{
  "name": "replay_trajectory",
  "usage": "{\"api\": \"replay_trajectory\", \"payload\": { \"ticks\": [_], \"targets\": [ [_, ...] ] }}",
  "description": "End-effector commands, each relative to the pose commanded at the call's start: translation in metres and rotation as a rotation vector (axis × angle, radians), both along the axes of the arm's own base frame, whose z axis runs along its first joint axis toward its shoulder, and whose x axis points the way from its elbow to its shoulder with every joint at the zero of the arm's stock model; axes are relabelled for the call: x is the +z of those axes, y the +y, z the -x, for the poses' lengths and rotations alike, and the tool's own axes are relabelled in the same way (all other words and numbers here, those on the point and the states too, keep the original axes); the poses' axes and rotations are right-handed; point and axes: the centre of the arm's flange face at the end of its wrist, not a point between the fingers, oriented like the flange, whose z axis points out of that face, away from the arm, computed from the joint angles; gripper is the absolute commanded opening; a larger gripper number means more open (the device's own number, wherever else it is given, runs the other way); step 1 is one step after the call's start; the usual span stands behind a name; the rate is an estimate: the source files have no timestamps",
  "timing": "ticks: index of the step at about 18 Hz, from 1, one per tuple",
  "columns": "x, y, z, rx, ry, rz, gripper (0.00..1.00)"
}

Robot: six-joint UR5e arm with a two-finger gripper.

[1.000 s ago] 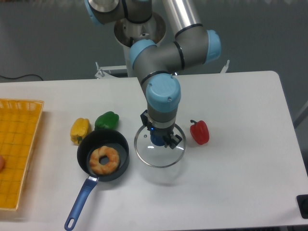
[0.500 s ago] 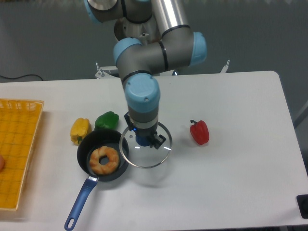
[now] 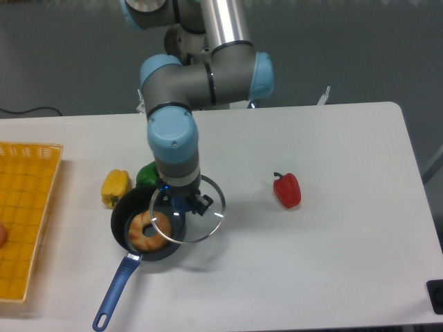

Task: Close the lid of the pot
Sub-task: 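Carry the held glass lid over toward the dark pan, then lower the glass lid onto the pan rim over the donut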

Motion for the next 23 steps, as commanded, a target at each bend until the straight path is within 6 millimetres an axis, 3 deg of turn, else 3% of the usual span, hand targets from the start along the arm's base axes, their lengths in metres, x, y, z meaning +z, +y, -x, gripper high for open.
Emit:
{"api": "replay_trajectory", "payload": {
  "ticks": [8, 23],
  "targets": [
    [-0.004, 0.017, -0.033, -0.029, 0.001, 0.007, 0.61],
    [-0.015, 0.030, -0.042, -0.028, 0.004, 0.000, 0.61]
  ]
}}
